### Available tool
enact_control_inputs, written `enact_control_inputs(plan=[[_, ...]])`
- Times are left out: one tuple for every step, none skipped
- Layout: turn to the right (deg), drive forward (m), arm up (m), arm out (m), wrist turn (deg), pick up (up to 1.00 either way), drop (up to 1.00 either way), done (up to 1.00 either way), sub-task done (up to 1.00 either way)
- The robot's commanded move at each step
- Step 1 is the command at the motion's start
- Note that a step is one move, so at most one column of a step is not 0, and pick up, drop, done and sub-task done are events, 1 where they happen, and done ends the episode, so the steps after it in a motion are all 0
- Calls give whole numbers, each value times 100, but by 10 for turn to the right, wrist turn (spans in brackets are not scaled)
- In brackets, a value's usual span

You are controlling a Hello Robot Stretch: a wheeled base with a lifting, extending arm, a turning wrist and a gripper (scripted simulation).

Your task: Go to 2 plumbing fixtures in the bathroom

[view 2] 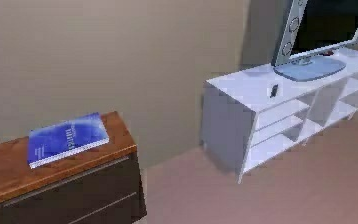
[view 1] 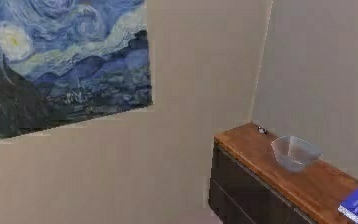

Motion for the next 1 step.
enact_control_inputs(plan=[[450,0,0,0,0,0,0,0,0]])
